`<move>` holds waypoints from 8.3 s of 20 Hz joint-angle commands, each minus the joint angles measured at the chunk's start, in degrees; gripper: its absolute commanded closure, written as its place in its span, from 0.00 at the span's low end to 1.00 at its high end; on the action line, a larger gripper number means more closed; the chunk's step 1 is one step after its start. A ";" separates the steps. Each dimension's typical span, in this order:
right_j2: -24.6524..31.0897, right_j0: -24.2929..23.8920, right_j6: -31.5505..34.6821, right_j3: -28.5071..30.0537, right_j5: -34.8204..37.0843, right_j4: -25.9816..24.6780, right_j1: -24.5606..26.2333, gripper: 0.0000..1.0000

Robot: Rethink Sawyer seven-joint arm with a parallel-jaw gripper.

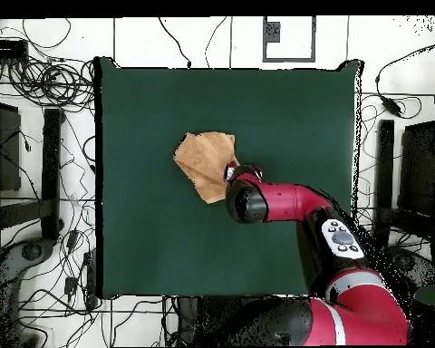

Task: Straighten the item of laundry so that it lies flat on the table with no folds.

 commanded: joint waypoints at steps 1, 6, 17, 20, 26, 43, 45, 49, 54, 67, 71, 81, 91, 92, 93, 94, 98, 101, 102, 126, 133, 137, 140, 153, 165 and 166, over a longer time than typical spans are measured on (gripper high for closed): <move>0.97 2.11 4.85 2.19 -2.55 -2.15 7.21 0.00; 0.81 2.23 5.23 2.43 -3.06 -2.00 7.27 0.00; -1.67 4.20 5.99 1.74 -3.96 -1.16 7.15 1.00; -1.13 3.73 5.43 1.83 -3.32 -0.93 7.06 1.00; -1.14 3.75 5.27 1.76 -3.07 -0.88 6.88 1.00; 0.45 2.10 2.82 4.95 3.81 -0.31 2.29 1.00; 0.90 1.66 2.26 5.64 5.72 0.16 1.22 1.00; 1.36 1.42 1.14 6.54 9.50 1.10 -1.11 1.00; 2.23 0.90 -0.91 7.04 15.27 2.20 -4.12 1.00; 5.05 -0.70 -3.17 5.83 27.10 4.51 -7.38 1.00; 5.99 -0.78 -2.96 5.06 30.19 5.13 -7.82 1.00; 6.61 -0.19 -1.65 4.35 31.55 5.96 -7.50 1.00; 4.33 5.84 5.82 2.82 38.08 11.33 -8.65 1.00; 3.89 6.93 7.32 2.16 39.21 12.37 -8.55 1.00; 3.45 8.02 8.82 1.49 40.35 13.41 -8.44 1.00; 2.90 9.21 10.34 0.70 41.11 14.30 -8.23 1.00; 0.90 13.49 15.87 -2.76 44.40 18.31 -6.86 1.00; -1.23 17.20 20.53 -5.82 46.97 21.51 -5.54 1.00; -2.00 18.53 22.28 -6.92 47.85 22.60 -5.03 1.00; -17.68 42.49 62.16 -45.15 66.70 32.76 16.31 1.00; -19.85 45.14 69.84 -57.39 71.38 33.43 23.27 1.00; -20.90 46.11 73.67 -62.95 72.49 34.09 26.60 1.00; -21.45 46.44 75.01 -65.38 72.34 34.56 28.14 1.00; -22.71 47.12 77.74 -67.43 72.42 34.41 29.75 1.00; -23.93 47.72 78.59 -65.80 71.32 34.83 28.48 1.00; -24.28 47.60 77.27 -65.63 72.57 34.59 27.88 1.00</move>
